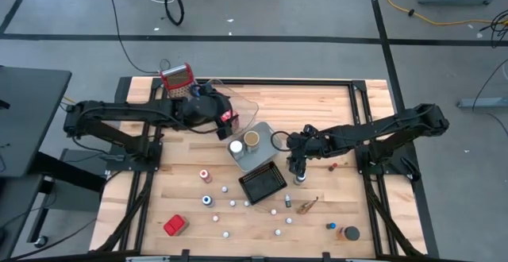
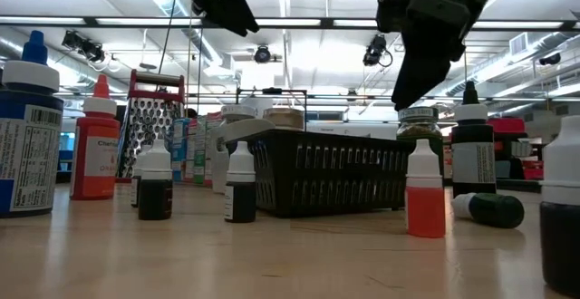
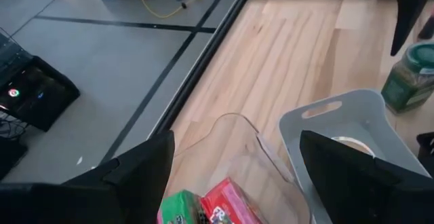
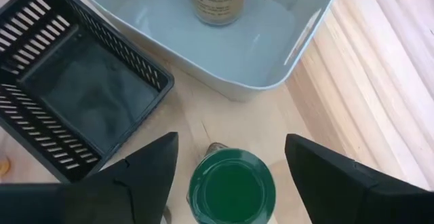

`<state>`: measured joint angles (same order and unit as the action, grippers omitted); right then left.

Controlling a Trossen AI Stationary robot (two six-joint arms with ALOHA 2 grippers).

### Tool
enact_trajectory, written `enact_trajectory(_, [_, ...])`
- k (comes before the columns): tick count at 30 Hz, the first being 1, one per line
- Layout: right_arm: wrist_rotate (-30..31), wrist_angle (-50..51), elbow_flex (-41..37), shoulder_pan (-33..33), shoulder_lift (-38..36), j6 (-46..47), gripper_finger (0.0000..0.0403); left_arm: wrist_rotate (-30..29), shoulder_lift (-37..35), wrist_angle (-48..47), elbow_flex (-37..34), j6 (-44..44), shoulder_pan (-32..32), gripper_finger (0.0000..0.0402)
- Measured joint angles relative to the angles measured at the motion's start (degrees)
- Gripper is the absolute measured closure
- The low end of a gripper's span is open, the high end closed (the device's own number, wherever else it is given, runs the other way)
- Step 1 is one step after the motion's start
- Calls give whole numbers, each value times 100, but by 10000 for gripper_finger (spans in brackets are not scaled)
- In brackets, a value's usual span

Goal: Pick & Place Kitchen Items
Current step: Put the green seasoning bottle into the white bin

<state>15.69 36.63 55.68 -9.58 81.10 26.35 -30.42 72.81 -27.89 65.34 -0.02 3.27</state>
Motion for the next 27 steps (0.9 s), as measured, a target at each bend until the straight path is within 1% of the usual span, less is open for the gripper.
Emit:
enact_trajectory(6, [-25,-16,-39,-5,-4,301,119,0,49,-43,-2,-68,0,74])
enact_trajectory(10, [-26,-231,-395,-64,-4,452,119,-2,42,-13,-2,-84,0,74])
enact_trajectory(14, [-34,-663,-814,-101,-4,469,119,-1,42,-9,-2,-84,0,74])
enact_trajectory(18, [-17,-826,-961,-101,-4,468,122,0,42,30,-2,-138,0,74])
enact_trajectory(22, [-22,-872,-981,-101,-4,404,141,0,42,43,-2,-228,0,74])
enact_trajectory(27, [-8,-882,-980,-101,-6,367,186,0,42,43,-2,-256,0,74])
